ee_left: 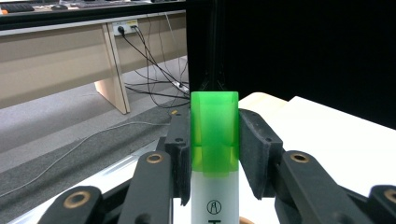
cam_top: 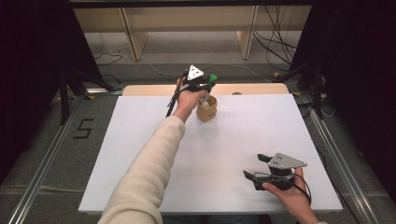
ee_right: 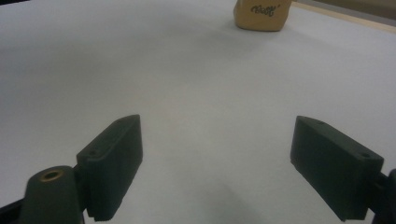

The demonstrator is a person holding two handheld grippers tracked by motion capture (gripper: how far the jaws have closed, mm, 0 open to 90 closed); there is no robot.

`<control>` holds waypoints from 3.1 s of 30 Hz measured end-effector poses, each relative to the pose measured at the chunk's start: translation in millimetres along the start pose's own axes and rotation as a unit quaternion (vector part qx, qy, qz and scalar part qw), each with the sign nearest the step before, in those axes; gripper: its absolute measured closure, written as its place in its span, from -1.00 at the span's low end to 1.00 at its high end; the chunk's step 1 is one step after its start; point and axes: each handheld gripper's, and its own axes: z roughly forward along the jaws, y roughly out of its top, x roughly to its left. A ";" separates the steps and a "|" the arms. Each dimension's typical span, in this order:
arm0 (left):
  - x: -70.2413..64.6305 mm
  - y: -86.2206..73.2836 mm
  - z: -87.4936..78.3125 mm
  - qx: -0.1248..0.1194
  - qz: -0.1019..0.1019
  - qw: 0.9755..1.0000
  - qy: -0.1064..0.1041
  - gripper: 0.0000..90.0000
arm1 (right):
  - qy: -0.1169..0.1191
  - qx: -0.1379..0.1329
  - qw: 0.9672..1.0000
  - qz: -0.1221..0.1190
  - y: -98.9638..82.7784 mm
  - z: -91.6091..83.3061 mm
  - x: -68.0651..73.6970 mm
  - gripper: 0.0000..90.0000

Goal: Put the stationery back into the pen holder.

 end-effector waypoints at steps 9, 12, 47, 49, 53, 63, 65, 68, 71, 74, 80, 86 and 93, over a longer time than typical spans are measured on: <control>0.1 -3.0 1.7 0.008 0.001 1.000 -0.001 0.48 | -0.001 0.002 1.000 -0.001 0.1 -0.7 -0.3 -0.61; -0.2 -3.3 1.6 0.008 -0.001 1.000 -0.001 0.48 | 0.000 0.000 1.000 -0.001 0.0 -0.3 -0.2 -0.61; 3.1 -24.6 -1.4 0.050 -0.007 0.999 0.002 0.47 | 0.000 -0.002 1.000 -0.001 0.0 0.0 0.3 -0.61; 3.5 -25.3 -2.2 0.051 -0.006 0.999 0.003 0.46 | 0.000 -0.002 1.000 -0.001 0.0 -0.1 0.4 -0.61; 4.8 -24.9 -3.8 0.053 -0.004 0.999 0.008 0.47 | 0.000 0.000 1.000 -0.002 0.2 -0.1 0.6 -0.61; 4.7 -15.3 -17.7 0.060 -0.005 0.998 0.016 0.28 | 0.000 -0.001 1.000 -0.002 0.2 0.1 0.4 -0.61; 5.7 -11.4 -23.8 0.066 -0.030 0.997 0.019 0.17 | -0.002 0.001 1.000 -0.004 0.4 -0.3 0.3 -0.61; 6.0 -6.9 -32.5 0.074 -0.034 0.997 0.017 0.04 | -0.003 0.003 1.000 -0.003 0.6 -0.3 0.8 -0.61; 4.0 -3.3 -42.7 0.077 -0.033 0.996 0.015 -0.05 | -0.003 0.002 1.000 -0.004 0.8 0.0 0.9 -0.61; 2.2 -2.1 -53.1 0.095 -0.031 0.995 0.015 -0.16 | -0.003 0.001 1.000 -0.002 0.9 -0.1 0.8 -0.61; 1.9 -2.2 -70.9 0.109 -0.022 0.994 0.019 -0.27 | -0.004 0.002 1.000 -0.002 1.0 0.3 0.7 -0.61; -0.9 -2.8 -82.5 0.123 -0.008 0.992 0.023 -0.38 | -0.004 0.003 1.000 -0.002 1.4 0.8 0.9 -0.61; -9.0 -4.7 -98.0 0.149 -0.008 0.988 0.034 -0.40 | -0.004 -0.001 1.000 0.000 1.3 1.5 1.1 -0.61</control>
